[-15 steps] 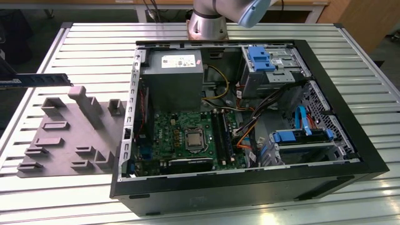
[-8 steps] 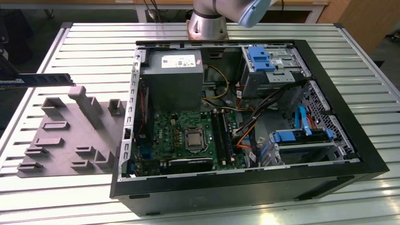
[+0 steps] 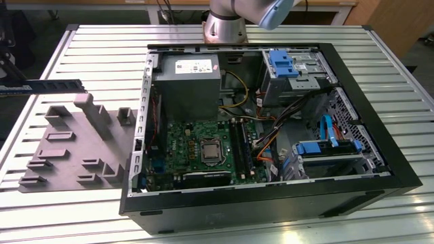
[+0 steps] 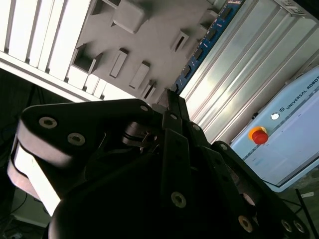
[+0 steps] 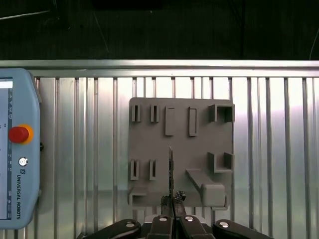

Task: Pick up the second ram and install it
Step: 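Pick up the second ram and move it above second insertion slot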

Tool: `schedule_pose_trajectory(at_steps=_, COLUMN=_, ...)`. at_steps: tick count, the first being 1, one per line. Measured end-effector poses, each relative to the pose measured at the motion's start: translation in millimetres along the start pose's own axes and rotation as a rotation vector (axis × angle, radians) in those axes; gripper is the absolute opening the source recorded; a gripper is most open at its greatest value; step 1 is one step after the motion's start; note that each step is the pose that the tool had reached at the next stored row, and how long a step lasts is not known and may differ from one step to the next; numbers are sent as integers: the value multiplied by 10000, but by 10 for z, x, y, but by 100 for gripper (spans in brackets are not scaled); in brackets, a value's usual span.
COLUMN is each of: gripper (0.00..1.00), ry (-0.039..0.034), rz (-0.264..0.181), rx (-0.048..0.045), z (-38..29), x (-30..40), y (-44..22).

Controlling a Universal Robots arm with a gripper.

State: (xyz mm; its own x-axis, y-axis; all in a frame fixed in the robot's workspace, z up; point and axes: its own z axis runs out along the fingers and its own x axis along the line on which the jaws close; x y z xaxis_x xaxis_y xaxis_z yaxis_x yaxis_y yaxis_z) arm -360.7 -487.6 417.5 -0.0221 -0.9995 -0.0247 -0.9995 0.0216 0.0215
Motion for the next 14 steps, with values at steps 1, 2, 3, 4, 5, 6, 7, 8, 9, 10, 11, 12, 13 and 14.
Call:
schedule_pose_trajectory(at_steps=1, gripper=11, ry=0, rz=0, rx=0, z=0, x=0, y=-7)
schedule_pose_trajectory(at_steps=2, gripper=11, ry=0, rz=0, rx=0, z=0, x=-1, y=-14)
schedule_pose_trajectory(at_steps=3, gripper=11, ry=0, rz=0, rx=0, z=-1, x=-1, y=-20)
schedule_pose_trajectory(at_steps=4, gripper=11, ry=0, rz=1, rx=0, z=-1, x=-1, y=-27)
schedule_pose_trajectory(at_steps=5, gripper=11, ry=0, rz=1, rx=0, z=-1, x=-1, y=-34)
schedule_pose_trajectory(at_steps=6, gripper=11, ry=-1, rz=1, rx=0, z=-1, x=-1, y=-40)
schedule_pose_trajectory(at_steps=7, gripper=11, ry=0, rz=1, rx=0, z=-1, x=-2, y=-46)
schedule_pose_trajectory(at_steps=8, gripper=11, ry=0, rz=2, rx=0, z=-1, x=-2, y=-51)
schedule_pose_trajectory(at_steps=9, gripper=11, ry=1, rz=2, rx=0, z=-2, x=-2, y=-57)
schedule_pose_trajectory(at_steps=10, gripper=11, ry=0, rz=2, rx=0, z=-2, x=-3, y=-63)
schedule_pose_trajectory(at_steps=11, gripper=11, ry=0, rz=3, rx=0, z=-2, x=-3, y=-70)
schedule_pose_trajectory(at_steps=12, gripper=11, ry=0, rz=3, rx=0, z=-2, x=-3, y=-77)
schedule_pose_trajectory(at_steps=13, gripper=11, ry=0, rz=3, rx=0, z=-2, x=-3, y=-84)
schedule_pose_trajectory(at_steps=14, gripper=11, ry=0, rz=4, rx=0, z=-2, x=-3, y=-92)
